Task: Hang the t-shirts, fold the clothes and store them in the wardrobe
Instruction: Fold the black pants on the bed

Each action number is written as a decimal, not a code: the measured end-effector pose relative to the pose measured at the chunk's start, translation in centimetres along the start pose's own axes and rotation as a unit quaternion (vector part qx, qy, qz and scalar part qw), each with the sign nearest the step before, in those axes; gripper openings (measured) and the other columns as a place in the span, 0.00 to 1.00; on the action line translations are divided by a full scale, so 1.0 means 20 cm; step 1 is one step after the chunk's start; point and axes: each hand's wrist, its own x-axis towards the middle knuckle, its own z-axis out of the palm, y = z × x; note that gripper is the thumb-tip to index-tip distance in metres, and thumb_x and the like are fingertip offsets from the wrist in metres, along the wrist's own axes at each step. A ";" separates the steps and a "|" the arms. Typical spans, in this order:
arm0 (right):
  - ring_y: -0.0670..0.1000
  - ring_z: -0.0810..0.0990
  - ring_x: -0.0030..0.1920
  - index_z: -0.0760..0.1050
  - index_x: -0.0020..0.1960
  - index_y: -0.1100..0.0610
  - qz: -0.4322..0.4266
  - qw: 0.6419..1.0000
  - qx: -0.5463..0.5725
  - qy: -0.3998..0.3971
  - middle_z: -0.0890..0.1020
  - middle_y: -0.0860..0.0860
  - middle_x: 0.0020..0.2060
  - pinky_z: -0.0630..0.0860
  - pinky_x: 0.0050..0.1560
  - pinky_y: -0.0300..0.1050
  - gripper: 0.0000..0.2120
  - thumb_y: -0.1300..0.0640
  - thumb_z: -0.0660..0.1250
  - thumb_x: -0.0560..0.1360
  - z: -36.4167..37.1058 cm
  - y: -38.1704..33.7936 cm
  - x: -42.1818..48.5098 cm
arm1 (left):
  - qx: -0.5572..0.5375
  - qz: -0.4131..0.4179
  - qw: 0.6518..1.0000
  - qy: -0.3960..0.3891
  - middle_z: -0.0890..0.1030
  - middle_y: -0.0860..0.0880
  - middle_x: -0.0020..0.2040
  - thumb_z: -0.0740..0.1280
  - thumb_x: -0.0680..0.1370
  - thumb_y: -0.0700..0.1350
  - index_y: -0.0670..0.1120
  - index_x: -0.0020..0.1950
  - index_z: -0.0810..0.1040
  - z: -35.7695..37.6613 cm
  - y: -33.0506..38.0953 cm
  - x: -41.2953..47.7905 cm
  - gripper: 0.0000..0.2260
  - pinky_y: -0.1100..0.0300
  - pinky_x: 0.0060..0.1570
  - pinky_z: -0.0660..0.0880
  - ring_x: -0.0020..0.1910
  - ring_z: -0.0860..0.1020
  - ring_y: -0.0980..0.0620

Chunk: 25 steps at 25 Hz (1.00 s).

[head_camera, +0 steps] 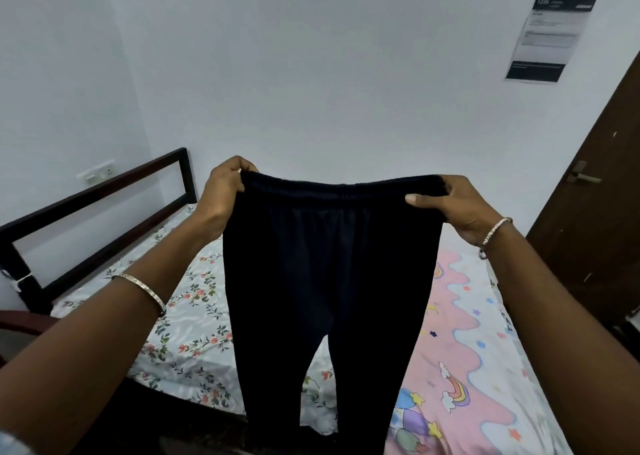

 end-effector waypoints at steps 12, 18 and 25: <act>0.56 0.85 0.47 0.81 0.50 0.65 -0.009 0.983 0.176 0.049 0.86 0.58 0.46 0.83 0.48 0.47 0.11 0.62 0.76 0.70 -0.02 0.03 0.35 | 0.018 -0.118 0.977 -0.179 0.86 0.43 0.53 0.78 0.62 0.41 0.39 0.57 0.83 0.15 -0.28 0.64 0.24 0.55 0.55 0.79 0.55 0.83 0.44; 0.51 0.85 0.44 0.83 0.43 0.58 -0.009 0.988 0.127 -0.088 0.85 0.53 0.41 0.81 0.44 0.41 0.22 0.48 0.85 0.56 -0.14 0.09 0.56 | -0.090 -0.108 0.957 -0.255 0.83 0.43 0.59 0.73 0.74 0.46 0.40 0.63 0.79 0.19 -0.44 0.82 0.20 0.56 0.57 0.80 0.57 0.82 0.47; 0.56 0.85 0.48 0.80 0.54 0.65 0.091 0.981 0.167 -0.042 0.84 0.62 0.51 0.83 0.48 0.47 0.11 0.66 0.74 0.73 -0.11 0.26 0.77 | -0.142 -0.230 0.941 -0.202 0.84 0.41 0.56 0.75 0.73 0.54 0.38 0.61 0.80 0.35 -0.47 1.01 0.24 0.55 0.42 0.82 0.47 0.85 0.47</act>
